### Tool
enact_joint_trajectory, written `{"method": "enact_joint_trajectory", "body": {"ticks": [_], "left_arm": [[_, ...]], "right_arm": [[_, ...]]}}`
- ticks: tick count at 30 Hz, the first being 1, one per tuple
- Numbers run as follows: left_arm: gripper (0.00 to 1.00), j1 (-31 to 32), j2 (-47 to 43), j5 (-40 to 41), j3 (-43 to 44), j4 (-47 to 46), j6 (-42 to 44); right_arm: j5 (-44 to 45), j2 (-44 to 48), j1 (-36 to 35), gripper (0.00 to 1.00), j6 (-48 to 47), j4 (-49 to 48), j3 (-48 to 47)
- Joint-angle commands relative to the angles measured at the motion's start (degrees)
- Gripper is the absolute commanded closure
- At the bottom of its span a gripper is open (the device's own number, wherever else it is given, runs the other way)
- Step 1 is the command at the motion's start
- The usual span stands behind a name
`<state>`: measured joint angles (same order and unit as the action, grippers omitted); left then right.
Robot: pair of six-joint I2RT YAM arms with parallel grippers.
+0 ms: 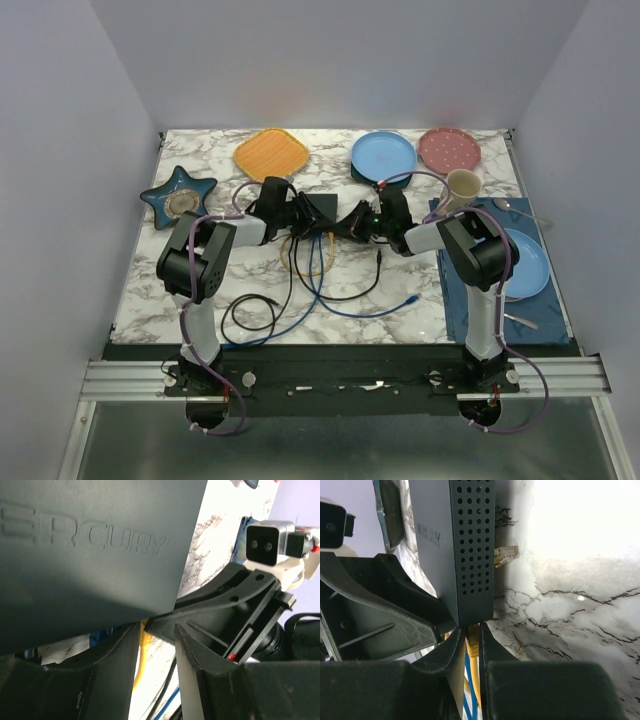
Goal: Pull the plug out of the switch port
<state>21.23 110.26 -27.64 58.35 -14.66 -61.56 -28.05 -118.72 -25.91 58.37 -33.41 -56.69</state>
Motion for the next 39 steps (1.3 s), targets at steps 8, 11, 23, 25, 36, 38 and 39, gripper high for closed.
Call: {"method": "enact_joint_trajectory", "body": {"ticks": [8,11,23,25,36,38,39], "left_arm": [[0.51,-0.23,4.88,3.91,7.13,4.90,-0.40],[0.52,-0.23,5.14,4.26,7.66,4.90,-0.93],[0.47,-1.63,-3.72,2.94,3.36,1.65,-0.76],[0.43,-1.98,-6.70,3.20,2.13,1.73,0.21],[0.21,-2.07,-12.26,2.77,-1.57,3.05,0.92],[0.20,-2.07,-12.70,2.77,-2.62,2.97,0.83],[0.20,-2.07,-12.79,2.85,-2.89,2.97,0.83]], "right_arm": [[-1.83,5.07,-1.51,0.99,-8.35,10.54,3.77],[-2.88,6.13,-1.77,0.99,-9.94,12.30,4.56],[17.13,25.01,-1.86,0.99,-18.72,28.96,6.60],[24.49,29.93,-1.86,0.99,-21.36,33.21,5.01],[42.90,43.56,-1.86,0.99,-28.04,48.79,-2.38],[45.36,46.97,-1.86,0.99,-28.22,49.14,-1.85],[46.06,47.95,-1.78,0.99,-28.48,49.05,-1.68]]}}
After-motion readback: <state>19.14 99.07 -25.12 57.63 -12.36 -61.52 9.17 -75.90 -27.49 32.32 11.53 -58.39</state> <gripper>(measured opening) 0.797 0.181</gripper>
